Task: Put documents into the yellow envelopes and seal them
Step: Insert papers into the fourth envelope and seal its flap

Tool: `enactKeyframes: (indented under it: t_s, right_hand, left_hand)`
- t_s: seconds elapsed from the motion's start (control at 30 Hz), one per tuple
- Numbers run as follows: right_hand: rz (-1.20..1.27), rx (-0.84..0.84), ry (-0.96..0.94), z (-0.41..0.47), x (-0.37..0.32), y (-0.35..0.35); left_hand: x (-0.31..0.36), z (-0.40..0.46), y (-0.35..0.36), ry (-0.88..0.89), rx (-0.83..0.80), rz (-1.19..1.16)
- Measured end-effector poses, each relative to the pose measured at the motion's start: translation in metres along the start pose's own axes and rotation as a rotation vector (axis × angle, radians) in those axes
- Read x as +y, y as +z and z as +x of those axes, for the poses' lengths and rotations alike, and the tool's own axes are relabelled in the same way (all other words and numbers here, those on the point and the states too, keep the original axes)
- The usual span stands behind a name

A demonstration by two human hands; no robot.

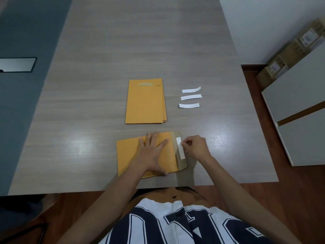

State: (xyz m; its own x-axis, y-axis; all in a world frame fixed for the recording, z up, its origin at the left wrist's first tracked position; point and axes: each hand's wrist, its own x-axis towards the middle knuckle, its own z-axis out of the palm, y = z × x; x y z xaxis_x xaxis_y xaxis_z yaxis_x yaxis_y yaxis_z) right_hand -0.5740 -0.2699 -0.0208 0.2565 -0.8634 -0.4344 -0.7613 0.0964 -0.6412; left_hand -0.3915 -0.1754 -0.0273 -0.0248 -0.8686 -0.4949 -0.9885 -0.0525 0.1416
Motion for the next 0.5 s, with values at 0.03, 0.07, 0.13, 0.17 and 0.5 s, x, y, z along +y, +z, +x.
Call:
enactKeyframes:
  t_s: [0.03, 0.07, 0.13, 0.17, 0.5]
  right_hand:
    - [-0.064, 0.025, -0.044, 0.001, 0.004, 0.0]
    - [-0.096, 0.036, -0.076, 0.001, 0.006, 0.001]
    - [-0.14, 0.056, -0.146, 0.002, 0.01, 0.003]
    - [-0.158, 0.068, -0.18, 0.002, 0.012, 0.005]
    - [-0.186, 0.045, -0.319, 0.003, 0.017, 0.009]
  left_hand:
    - [0.002, 0.001, 0.0, -0.005, 0.017, -0.019]
    - [0.004, 0.003, -0.001, -0.009, 0.058, -0.038]
    - [0.011, 0.008, -0.007, -0.021, 0.146, -0.026]
    - [0.015, 0.011, -0.01, -0.022, 0.164, -0.009]
    - [0.024, 0.038, -0.023, -0.057, 0.076, 0.035]
